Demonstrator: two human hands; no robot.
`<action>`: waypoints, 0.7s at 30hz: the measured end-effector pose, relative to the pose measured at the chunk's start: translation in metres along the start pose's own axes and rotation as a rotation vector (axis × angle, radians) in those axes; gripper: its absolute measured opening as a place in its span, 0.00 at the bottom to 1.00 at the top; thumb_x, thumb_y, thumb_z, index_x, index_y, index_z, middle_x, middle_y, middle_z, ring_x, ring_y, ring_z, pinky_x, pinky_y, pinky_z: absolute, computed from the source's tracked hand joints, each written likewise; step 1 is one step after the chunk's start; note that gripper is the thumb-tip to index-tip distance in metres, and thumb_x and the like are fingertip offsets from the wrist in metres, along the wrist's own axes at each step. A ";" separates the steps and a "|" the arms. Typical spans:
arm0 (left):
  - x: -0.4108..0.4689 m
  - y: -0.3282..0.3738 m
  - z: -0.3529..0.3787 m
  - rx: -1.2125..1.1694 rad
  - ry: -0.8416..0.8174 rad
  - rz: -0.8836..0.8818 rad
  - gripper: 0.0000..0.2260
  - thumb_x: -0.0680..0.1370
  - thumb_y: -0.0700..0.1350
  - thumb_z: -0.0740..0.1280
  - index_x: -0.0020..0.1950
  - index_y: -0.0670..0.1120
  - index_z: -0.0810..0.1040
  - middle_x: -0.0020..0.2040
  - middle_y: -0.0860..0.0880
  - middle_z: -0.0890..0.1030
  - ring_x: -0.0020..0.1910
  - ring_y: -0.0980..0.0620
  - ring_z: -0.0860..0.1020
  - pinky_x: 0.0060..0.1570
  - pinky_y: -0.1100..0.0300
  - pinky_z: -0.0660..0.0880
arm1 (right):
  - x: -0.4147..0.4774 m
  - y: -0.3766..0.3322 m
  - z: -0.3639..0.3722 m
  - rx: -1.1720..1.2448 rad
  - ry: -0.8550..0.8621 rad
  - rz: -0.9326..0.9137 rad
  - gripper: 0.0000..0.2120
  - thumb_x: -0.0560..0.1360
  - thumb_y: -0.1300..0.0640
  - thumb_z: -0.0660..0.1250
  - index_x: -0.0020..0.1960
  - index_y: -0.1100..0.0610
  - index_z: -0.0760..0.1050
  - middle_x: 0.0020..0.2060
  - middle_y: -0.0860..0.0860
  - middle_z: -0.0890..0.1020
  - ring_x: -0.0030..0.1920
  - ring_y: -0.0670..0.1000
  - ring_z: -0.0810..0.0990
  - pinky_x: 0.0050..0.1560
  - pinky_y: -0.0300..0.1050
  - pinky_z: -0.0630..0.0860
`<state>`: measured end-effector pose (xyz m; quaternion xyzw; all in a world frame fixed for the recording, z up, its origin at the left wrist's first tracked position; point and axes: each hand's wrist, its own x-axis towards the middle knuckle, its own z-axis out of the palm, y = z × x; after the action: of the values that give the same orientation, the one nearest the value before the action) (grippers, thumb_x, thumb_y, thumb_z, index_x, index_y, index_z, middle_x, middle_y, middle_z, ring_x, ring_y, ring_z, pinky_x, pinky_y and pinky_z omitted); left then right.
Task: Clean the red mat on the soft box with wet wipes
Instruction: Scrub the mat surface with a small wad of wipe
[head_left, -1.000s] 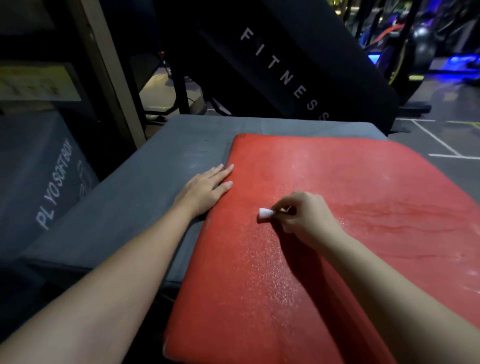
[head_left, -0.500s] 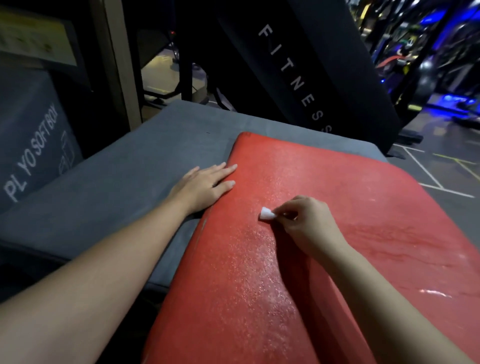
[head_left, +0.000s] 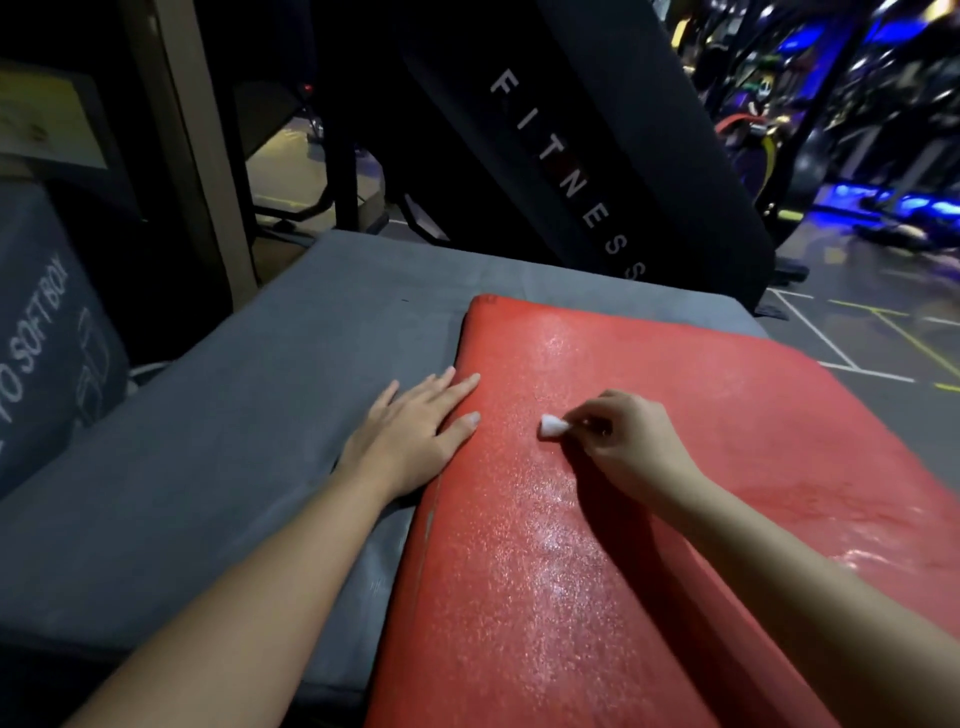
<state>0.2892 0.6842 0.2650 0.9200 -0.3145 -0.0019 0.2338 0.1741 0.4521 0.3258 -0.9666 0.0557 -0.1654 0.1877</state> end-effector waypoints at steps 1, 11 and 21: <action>0.000 0.000 0.000 -0.006 0.000 -0.001 0.27 0.82 0.67 0.49 0.81 0.66 0.54 0.83 0.58 0.54 0.81 0.60 0.52 0.80 0.50 0.43 | -0.006 0.001 0.000 0.014 -0.004 -0.024 0.05 0.72 0.59 0.74 0.47 0.54 0.85 0.40 0.50 0.82 0.40 0.51 0.79 0.37 0.34 0.64; 0.004 0.000 -0.002 0.012 0.012 -0.007 0.35 0.73 0.73 0.40 0.80 0.69 0.53 0.82 0.60 0.55 0.80 0.62 0.54 0.80 0.52 0.44 | 0.096 0.027 0.021 -0.013 0.033 0.045 0.07 0.74 0.62 0.70 0.50 0.57 0.85 0.45 0.56 0.82 0.47 0.57 0.80 0.44 0.43 0.67; 0.005 -0.001 0.002 0.024 0.034 -0.015 0.33 0.75 0.72 0.41 0.80 0.68 0.53 0.82 0.59 0.59 0.80 0.62 0.55 0.80 0.51 0.47 | 0.098 0.029 0.011 0.011 -0.081 -0.008 0.05 0.74 0.59 0.73 0.49 0.54 0.85 0.43 0.53 0.81 0.41 0.52 0.80 0.40 0.41 0.68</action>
<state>0.2936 0.6807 0.2639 0.9250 -0.3034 0.0158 0.2283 0.2687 0.4127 0.3343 -0.9717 0.0434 -0.1271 0.1943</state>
